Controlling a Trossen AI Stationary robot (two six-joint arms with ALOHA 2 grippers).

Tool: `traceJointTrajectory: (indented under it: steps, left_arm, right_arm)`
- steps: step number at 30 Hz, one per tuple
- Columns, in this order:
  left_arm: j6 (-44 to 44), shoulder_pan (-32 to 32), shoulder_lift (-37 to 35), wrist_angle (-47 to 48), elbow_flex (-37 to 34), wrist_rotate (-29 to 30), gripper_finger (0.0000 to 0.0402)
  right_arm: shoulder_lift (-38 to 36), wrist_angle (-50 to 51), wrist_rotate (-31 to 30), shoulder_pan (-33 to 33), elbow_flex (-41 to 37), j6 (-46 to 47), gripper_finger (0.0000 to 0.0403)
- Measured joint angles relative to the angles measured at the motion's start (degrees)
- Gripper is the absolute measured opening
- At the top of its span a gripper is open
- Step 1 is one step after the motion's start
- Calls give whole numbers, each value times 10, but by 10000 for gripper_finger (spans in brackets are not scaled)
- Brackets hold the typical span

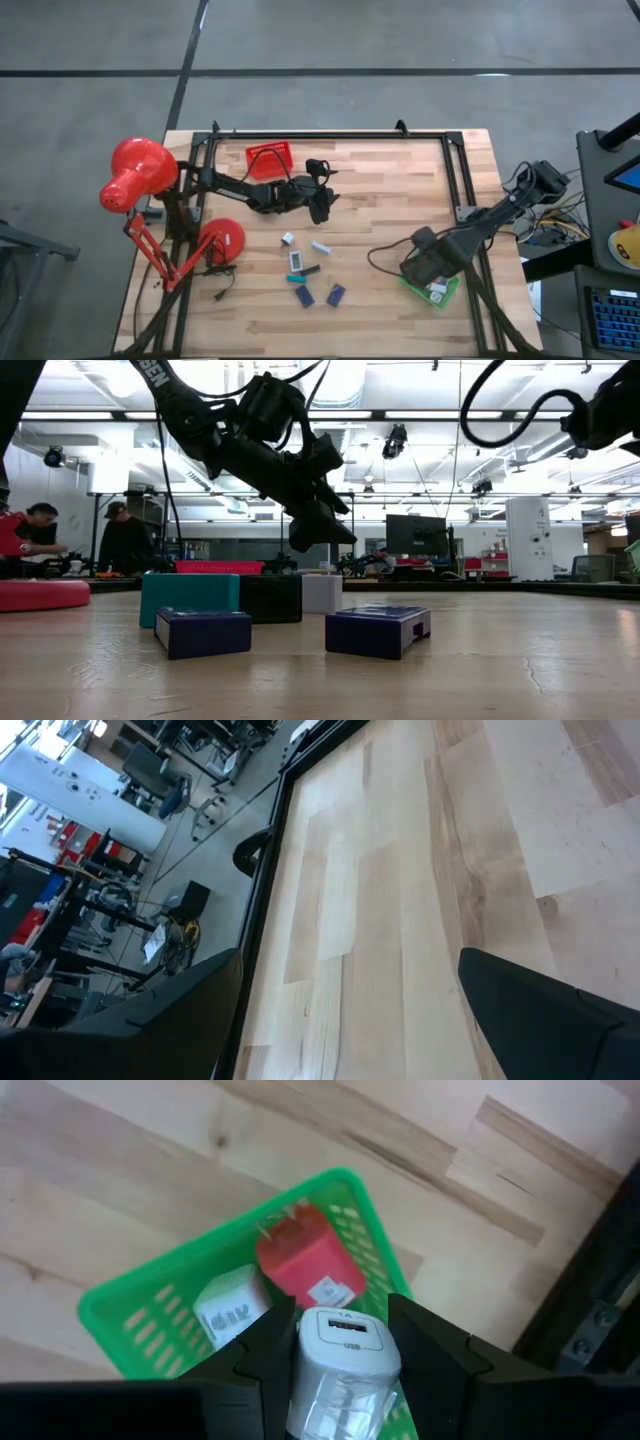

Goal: Pick & Place Office items
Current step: Put the top white black charger adapter into the green bin

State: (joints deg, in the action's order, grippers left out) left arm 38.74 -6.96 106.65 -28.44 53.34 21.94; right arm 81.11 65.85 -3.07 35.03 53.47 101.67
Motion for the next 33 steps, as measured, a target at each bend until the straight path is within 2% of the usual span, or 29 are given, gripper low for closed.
traceJointTrajectory:
  steps: [13, 23, 33]
  left_arm:
    - [0, 0, 0, 0, 0, 0, 376]
    - [0, 0, 0, 0, 0, 0, 376]
    - [0, 0, 0, 0, 0, 0, 376]
  right_arm:
    - [28, -53, -20, 0, 0, -26, 140]
    - [30, -92, -20, 0, 0, -31, 160]
    - [46, -93, -16, 0, -1, -38, 155]
